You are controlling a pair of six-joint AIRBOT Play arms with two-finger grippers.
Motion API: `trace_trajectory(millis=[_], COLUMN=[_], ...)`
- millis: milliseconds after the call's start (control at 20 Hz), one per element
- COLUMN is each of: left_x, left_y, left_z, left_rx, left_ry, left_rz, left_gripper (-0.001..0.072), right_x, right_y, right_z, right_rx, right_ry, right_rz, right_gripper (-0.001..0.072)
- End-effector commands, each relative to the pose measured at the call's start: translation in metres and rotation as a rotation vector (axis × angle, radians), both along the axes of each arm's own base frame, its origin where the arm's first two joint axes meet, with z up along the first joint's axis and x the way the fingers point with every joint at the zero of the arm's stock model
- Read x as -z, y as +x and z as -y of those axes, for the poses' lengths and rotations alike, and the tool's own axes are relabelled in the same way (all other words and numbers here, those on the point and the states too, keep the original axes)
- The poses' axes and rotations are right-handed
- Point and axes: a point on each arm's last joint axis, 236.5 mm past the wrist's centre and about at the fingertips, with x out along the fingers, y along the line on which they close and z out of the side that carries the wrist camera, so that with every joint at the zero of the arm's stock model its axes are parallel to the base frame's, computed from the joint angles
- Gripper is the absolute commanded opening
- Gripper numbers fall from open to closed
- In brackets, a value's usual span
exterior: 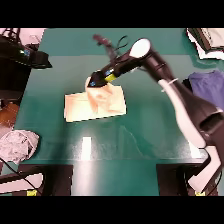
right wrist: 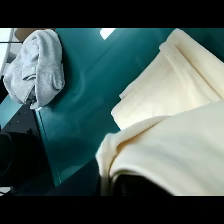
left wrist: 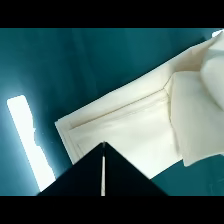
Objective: Fold the shirts.
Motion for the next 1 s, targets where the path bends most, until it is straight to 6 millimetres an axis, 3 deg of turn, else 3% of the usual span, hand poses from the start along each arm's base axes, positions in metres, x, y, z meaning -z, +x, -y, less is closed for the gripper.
trace_trajectory(millis=[0,100,150,250,350,500,750,850,950], left_x=[-0.015,-0.018,-0.017,-0.013,-0.006,-0.006,-0.007,-0.009,-0.011], left_y=[-0.011,-0.012,-0.013,-0.020,-0.033,-0.034,-0.031,-0.027,-0.023], left_z=[-0.010,-0.002,-0.002,-0.001,-0.002,-0.002,-0.002,-0.002,-0.002], left_rx=[-0.022,-0.008,-0.007,0.007,0.026,0.028,0.024,0.016,0.010], left_ry=[-0.011,-0.045,-0.045,-0.040,-0.027,-0.026,-0.027,-0.030,-0.031], left_rz=[0.014,0.012,0.009,-0.024,-0.078,-0.084,-0.074,-0.055,-0.037], left_gripper=[0.0025,0.0025,0.0025,0.0025,0.0025,0.0025,0.0025,0.0025,0.0025], right_x=[0.028,0.028,0.023,0.020,0.030,0.056,0.095,0.114,0.141], right_y=[-0.008,-0.021,-0.030,-0.037,-0.038,-0.024,0.019,0.023,0.019], right_z=[-0.071,-0.109,-0.118,-0.107,-0.065,0.024,0.172,0.213,0.232], right_rx=[-0.029,-0.021,-0.041,-0.063,-0.104,-0.065,0.276,0.367,0.406], right_ry=[0.069,0.166,0.205,0.183,0.060,-0.129,-0.227,-0.241,-0.257], right_rz=[0.075,0.081,0.095,0.119,0.126,0.038,-0.170,-0.246,-0.331], right_gripper=[0.0365,0.0438,0.0456,0.0456,0.0450,0.0450,0.0449,0.0457,0.0630])
